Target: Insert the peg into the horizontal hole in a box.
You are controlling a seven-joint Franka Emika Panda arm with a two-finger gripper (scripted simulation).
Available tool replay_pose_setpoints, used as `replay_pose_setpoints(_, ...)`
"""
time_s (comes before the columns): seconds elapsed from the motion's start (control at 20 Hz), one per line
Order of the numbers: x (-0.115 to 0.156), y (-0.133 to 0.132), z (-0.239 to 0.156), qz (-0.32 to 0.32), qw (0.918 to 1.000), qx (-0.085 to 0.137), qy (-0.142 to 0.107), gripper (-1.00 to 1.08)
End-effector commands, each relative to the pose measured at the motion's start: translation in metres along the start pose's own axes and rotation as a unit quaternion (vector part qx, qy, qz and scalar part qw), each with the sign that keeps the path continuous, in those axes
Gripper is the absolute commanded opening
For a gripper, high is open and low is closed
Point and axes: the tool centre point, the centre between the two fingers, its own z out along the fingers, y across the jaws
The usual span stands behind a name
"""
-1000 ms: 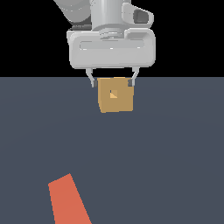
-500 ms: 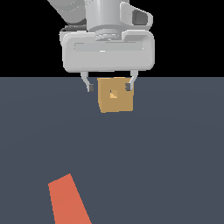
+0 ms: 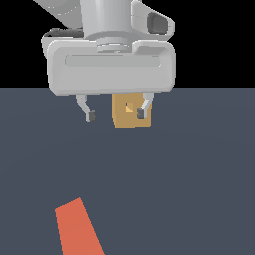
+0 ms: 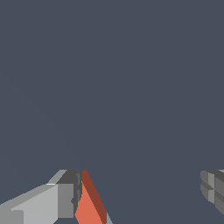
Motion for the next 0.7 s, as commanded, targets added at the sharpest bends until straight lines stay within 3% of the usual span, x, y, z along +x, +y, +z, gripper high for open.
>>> replay_pose_setpoints(0.0, -0.015, -0.006, 0.007, -0.018, 0.9998, 0.001, 0.001, 1.00)
replay_pose_setpoints(0.65, -0.098, -0.026, 0.041, -0.112, 0.9937, 0.004, 0.004, 1.00)
